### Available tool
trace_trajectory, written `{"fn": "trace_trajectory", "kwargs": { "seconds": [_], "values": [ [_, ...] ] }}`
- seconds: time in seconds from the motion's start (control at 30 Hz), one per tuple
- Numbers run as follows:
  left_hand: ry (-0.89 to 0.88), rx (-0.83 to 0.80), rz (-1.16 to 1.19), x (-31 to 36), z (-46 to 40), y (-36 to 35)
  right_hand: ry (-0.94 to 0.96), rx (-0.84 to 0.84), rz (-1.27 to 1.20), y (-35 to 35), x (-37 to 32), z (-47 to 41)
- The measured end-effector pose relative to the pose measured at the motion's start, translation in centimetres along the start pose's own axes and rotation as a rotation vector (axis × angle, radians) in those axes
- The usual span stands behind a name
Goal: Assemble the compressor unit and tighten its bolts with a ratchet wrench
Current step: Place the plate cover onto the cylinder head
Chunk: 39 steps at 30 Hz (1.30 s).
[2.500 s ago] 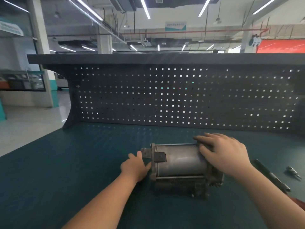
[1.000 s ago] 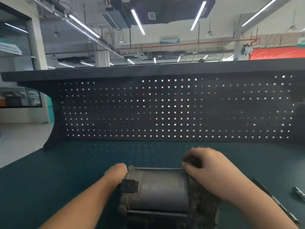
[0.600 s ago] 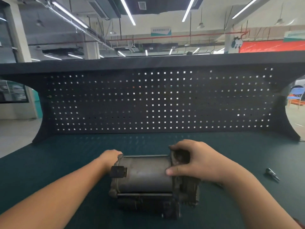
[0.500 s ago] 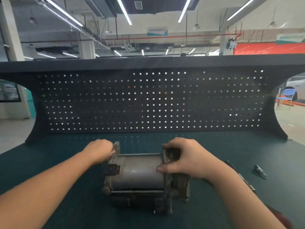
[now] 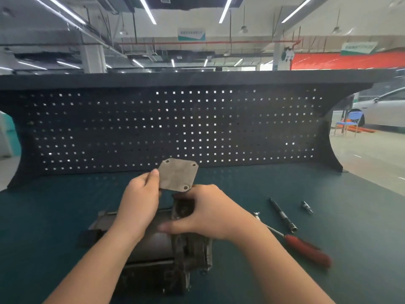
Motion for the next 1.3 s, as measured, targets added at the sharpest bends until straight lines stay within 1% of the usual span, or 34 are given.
{"fn": "trace_trajectory", "kwargs": {
  "seconds": [0.07,0.1,0.13,0.23,0.27,0.33,0.4,0.47,0.53,0.57,0.6,0.67,0.73,0.77,0.83,0.87,0.9,0.97,1.0,1.13,1.23,1.3],
  "values": [
    [0.03,0.022,0.013,0.0,0.7,0.2,-0.064,-0.093,-0.141,0.8,0.5,0.3],
    [0.046,0.011,0.03,0.1,0.7,0.2,-0.092,-0.089,-0.203,1.7,0.8,0.4],
    [0.055,0.0,0.031,0.3,0.7,0.1,-0.108,-0.028,-0.242,2.8,0.9,0.4],
    [0.028,-0.053,-0.026,0.6,0.7,-0.1,-0.153,0.351,-0.254,5.9,1.2,0.1],
    [0.01,-0.083,-0.057,0.6,0.8,-0.3,-0.187,0.399,-0.282,6.1,1.3,0.0],
    [-0.015,-0.141,-0.086,0.5,0.9,-0.5,-0.275,0.369,-0.379,5.2,1.8,-0.6],
    [-0.012,-0.192,-0.052,0.3,0.8,-0.4,-0.288,0.276,-0.475,4.0,2.1,-1.3],
    [-0.013,-0.235,-0.021,0.1,0.8,-0.2,-0.286,0.218,-0.617,3.3,2.5,-1.5],
    [-0.057,-0.254,0.003,0.0,0.9,0.0,-0.262,0.225,-0.728,3.6,2.7,-1.4],
    [-0.086,-0.245,0.023,0.0,1.0,0.1,-0.23,0.245,-0.728,4.1,2.6,-1.3],
    [-0.1,-0.217,0.064,-0.1,1.1,0.3,-0.188,0.274,-0.684,4.7,2.4,-1.2],
    [-0.046,-0.134,0.249,-0.5,0.8,0.8,-0.085,0.31,-0.539,5.7,1.8,-0.8],
    [0.016,-0.091,0.438,-1.1,0.5,1.2,0.004,0.28,-0.383,6.1,0.5,-0.2],
    [0.02,-0.092,0.47,-1.2,0.4,1.2,0.049,0.257,-0.269,6.1,-0.1,0.1],
    [-0.014,-0.111,0.438,-1.1,0.5,1.2,0.16,0.193,0.001,5.7,-1.2,0.6],
    [-0.036,-0.122,0.402,-1.0,0.6,1.2,0.205,0.144,0.093,5.3,-1.5,0.8],
    [-0.057,-0.131,0.367,-0.9,0.7,1.1,0.21,0.076,0.147,5.0,-1.6,1.0],
    [-0.075,-0.135,0.339,-0.9,0.8,1.0,0.118,-0.078,0.171,4.6,-1.0,1.2],
    [-0.078,-0.131,0.347,-1.0,0.8,1.1,0.076,-0.123,0.182,4.5,-0.5,1.3],
    [-0.089,-0.114,0.375,-1.1,0.8,1.3,0.06,-0.133,0.201,4.4,0.1,1.1],
    [-0.09,-0.117,0.376,-1.0,0.9,1.2,0.053,-0.176,0.22,3.5,0.3,0.8],
    [-0.084,-0.109,0.403,-1.0,0.8,1.2,0.065,-0.151,0.199,3.6,0.2,0.8]
  ]
}}
Point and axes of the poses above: each hand's wrist, its own z-axis away from the middle knuckle, its own y-axis out of the back of the hand, x = y × z, the point moved 5 cm from there along -z, towards the middle knuckle
